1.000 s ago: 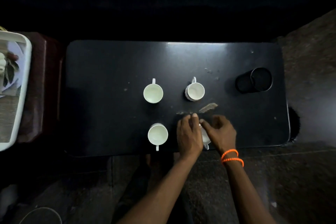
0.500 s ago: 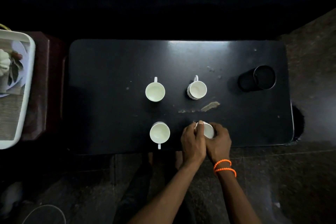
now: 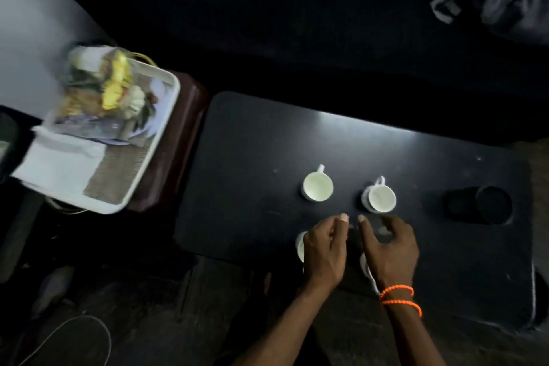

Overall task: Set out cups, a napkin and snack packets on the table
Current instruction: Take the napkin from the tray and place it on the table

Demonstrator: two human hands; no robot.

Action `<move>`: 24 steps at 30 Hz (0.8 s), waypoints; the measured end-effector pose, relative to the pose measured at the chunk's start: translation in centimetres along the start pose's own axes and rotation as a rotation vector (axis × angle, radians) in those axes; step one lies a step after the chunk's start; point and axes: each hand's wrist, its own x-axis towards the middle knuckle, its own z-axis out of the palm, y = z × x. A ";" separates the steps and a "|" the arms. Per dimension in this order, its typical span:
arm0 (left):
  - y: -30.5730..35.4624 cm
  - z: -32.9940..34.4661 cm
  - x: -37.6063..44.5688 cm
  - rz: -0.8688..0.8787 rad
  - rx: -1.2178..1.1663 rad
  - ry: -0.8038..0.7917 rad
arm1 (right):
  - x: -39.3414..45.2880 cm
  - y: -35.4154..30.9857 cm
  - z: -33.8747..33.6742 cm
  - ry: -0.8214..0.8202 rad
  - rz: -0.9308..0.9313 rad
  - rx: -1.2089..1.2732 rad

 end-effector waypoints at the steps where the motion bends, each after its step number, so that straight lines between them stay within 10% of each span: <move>1: 0.5 -1.7 0.8 0.017 -0.011 0.035 | 0.0 -2.1 1.0 -0.033 -0.053 0.011; 17: 3.0 -35.6 11.5 -0.031 -0.080 0.861 | -9.2 -32.4 22.7 -0.653 -0.698 -0.013; 24: 0.5 -44.0 15.5 -0.221 -0.096 0.804 | -13.2 -39.5 32.4 -0.775 -0.736 -0.255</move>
